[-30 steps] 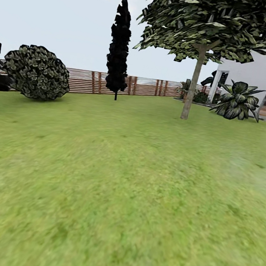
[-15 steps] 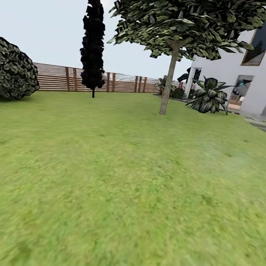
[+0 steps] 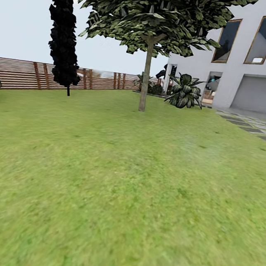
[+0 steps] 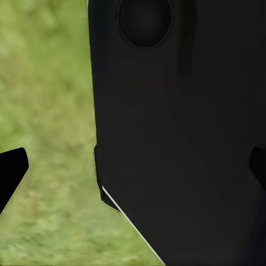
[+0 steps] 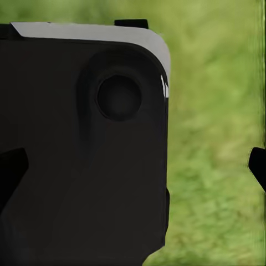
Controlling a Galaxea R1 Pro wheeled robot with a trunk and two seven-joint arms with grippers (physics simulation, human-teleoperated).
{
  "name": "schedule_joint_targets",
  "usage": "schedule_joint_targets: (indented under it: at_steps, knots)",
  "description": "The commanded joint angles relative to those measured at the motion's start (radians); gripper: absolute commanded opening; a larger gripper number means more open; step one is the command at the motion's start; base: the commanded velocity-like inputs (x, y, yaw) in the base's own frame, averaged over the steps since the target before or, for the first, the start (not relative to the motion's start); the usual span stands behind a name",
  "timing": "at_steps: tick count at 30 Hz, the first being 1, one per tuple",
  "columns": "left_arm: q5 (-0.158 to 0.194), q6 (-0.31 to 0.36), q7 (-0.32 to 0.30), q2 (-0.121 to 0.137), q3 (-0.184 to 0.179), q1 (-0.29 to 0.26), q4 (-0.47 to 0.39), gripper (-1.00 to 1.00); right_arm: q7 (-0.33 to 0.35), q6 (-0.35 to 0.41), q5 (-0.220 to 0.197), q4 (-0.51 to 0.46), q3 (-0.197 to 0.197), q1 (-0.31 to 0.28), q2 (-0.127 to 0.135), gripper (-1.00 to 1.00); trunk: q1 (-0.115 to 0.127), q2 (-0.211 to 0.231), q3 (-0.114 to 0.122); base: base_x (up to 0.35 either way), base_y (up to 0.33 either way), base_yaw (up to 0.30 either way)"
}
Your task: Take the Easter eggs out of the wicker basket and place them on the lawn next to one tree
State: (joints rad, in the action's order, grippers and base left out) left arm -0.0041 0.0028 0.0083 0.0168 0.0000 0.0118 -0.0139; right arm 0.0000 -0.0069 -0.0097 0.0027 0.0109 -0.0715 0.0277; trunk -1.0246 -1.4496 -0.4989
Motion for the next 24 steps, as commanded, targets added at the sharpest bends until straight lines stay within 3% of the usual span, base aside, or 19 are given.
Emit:
schedule_joint_targets:
  at_steps: [1,24]
  knots:
    - [0.0,0.0,0.001,0.0,0.0,0.0,-0.001,1.0,0.0,-0.001,-0.001,0.0,0.001,-0.001,0.0,1.0,0.0,0.0,-0.001,0.224,-0.241,-0.3]
    - [0.001,0.0,0.002,0.0,0.0,0.0,-0.001,1.0,0.0,-0.001,-0.001,0.0,0.001,-0.001,0.0,1.0,0.0,0.0,-0.01,0.224,-0.251,-0.3]
